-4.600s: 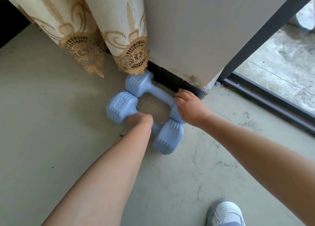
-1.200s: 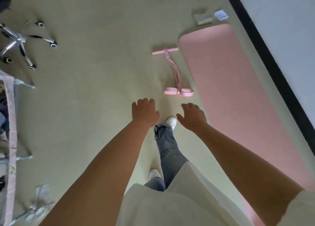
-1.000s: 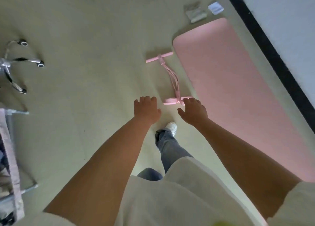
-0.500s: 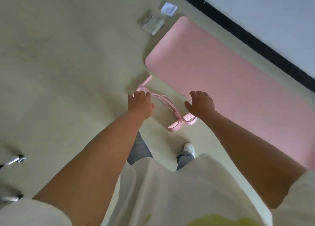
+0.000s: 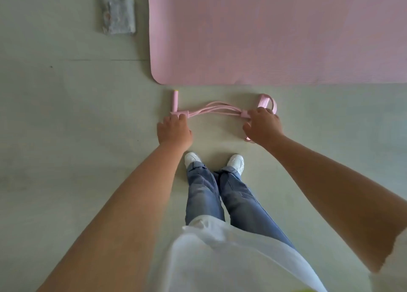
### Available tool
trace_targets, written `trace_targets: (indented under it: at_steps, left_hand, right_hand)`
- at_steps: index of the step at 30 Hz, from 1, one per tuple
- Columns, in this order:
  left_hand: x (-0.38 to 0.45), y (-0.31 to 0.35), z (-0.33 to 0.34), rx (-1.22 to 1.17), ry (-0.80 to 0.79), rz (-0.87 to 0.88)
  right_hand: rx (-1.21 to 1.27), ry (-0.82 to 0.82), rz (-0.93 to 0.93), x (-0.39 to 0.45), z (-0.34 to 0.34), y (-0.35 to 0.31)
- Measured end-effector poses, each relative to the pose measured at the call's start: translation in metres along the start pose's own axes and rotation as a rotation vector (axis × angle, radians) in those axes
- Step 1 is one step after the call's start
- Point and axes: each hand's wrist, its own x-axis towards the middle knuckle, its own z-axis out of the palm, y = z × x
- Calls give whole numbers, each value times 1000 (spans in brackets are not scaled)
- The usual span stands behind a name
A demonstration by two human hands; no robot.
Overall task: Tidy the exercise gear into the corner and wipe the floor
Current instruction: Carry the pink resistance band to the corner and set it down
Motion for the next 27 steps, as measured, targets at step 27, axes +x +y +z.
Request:
trace_targets:
  at_steps: [27]
  left_hand:
    - [418, -5, 351, 361, 558, 489]
  right_hand:
    - [-457, 2, 260, 389, 318, 74]
